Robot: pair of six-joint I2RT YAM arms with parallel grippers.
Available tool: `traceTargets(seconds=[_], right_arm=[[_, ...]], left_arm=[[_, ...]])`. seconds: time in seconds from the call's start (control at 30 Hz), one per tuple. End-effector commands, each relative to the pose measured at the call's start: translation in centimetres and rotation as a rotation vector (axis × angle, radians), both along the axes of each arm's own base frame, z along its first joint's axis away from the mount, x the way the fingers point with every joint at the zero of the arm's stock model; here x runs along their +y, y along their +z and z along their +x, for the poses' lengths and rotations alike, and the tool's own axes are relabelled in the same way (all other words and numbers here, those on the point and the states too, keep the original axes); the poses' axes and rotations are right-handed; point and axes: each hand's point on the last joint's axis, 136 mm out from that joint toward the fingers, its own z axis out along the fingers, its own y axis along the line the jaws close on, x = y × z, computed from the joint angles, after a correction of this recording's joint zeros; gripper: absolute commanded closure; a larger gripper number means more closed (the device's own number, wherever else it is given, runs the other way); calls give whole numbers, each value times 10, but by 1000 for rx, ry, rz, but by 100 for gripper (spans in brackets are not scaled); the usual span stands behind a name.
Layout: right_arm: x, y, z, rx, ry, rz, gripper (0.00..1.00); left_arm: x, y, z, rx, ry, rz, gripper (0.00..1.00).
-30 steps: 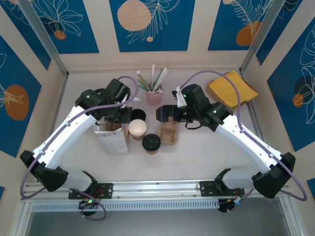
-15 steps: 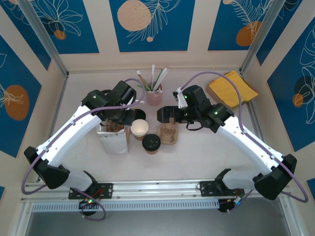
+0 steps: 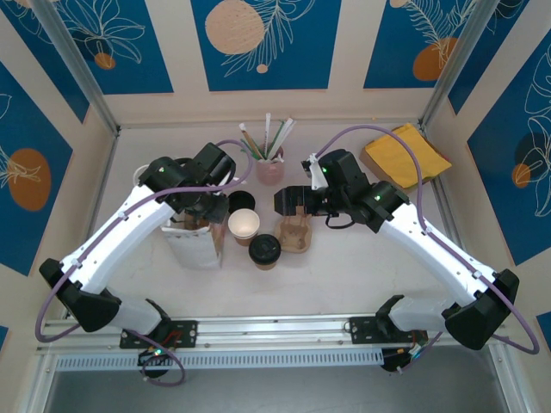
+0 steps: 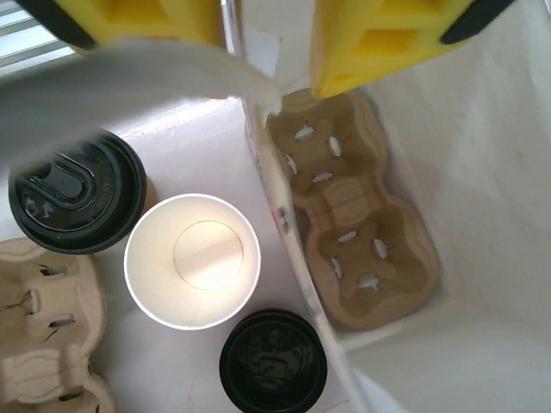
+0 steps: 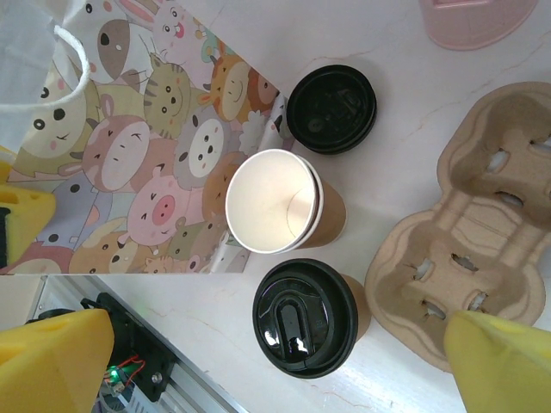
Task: Pack the takeout coffee
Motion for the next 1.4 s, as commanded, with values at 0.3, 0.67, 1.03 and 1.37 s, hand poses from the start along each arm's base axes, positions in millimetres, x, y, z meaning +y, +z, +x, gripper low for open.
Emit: traceTargets(seconds=[0.3, 0.67, 1.03, 1.37], right_arm=[[4, 3, -6, 2, 21, 7, 1], [0, 2, -8, 1, 11, 6, 1], [-24, -7, -23, 12, -47, -18, 1], [-58, -22, -49, 42, -112, -39, 1]], left_arm=[[15, 41, -12, -45, 85, -65, 42], [12, 81, -18, -95, 138, -199, 35], [-53, 94, -22, -123, 43, -271, 39], [-116, 49, -38, -30, -21, -196, 41]])
